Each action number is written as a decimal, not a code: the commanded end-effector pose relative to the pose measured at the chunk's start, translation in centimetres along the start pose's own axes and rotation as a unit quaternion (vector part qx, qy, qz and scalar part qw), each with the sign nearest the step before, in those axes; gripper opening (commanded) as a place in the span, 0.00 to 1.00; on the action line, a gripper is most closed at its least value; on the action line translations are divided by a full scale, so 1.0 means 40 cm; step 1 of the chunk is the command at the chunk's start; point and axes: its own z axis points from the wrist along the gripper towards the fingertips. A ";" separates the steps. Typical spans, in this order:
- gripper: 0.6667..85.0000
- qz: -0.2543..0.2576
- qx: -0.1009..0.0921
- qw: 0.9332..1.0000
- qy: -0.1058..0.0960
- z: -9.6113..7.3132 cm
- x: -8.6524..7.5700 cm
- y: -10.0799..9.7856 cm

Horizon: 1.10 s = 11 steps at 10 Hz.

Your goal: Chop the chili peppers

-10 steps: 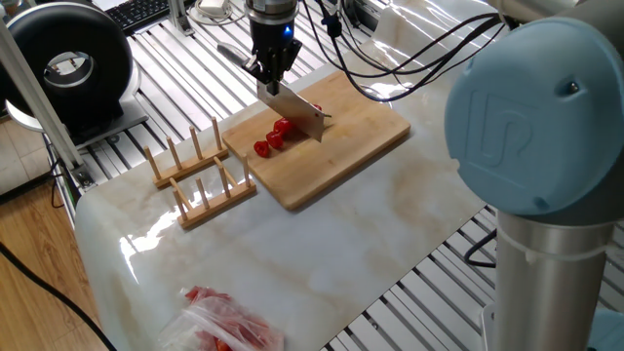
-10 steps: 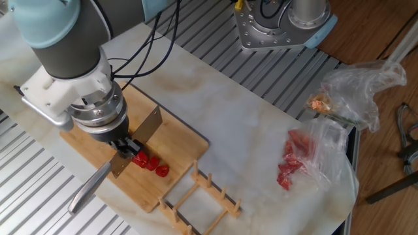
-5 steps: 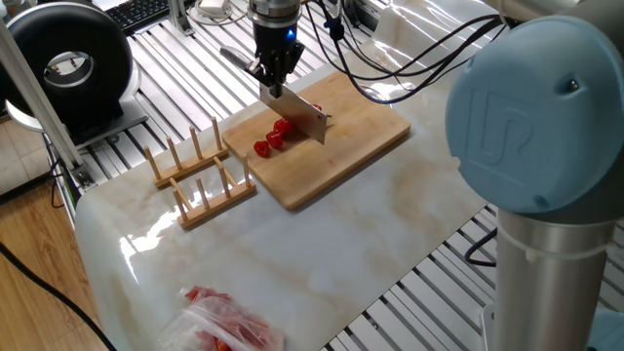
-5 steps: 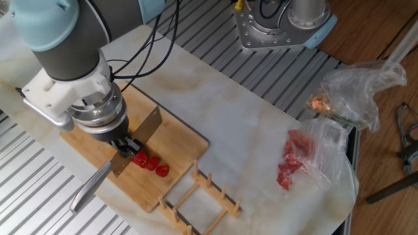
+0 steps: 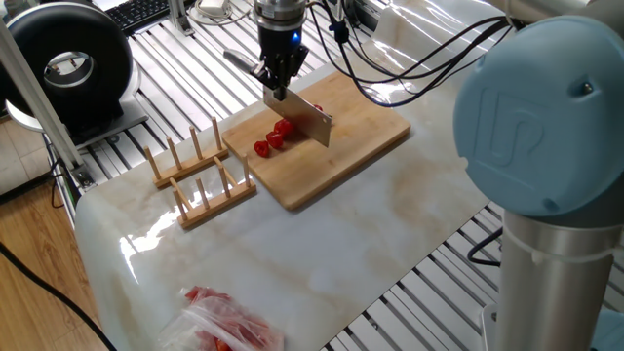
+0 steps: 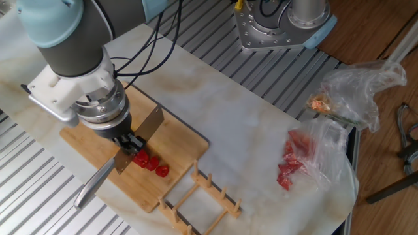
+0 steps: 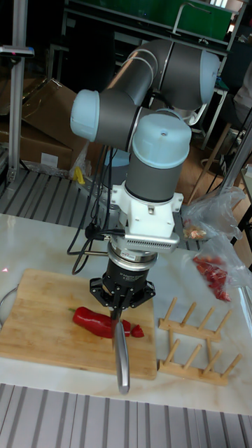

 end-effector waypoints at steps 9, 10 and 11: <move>0.01 0.000 0.009 1.000 0.010 -0.028 0.041 0.000; 0.01 -0.001 0.011 1.000 0.010 -0.020 0.037 -0.005; 0.01 -0.002 0.011 1.000 0.010 -0.014 0.037 -0.006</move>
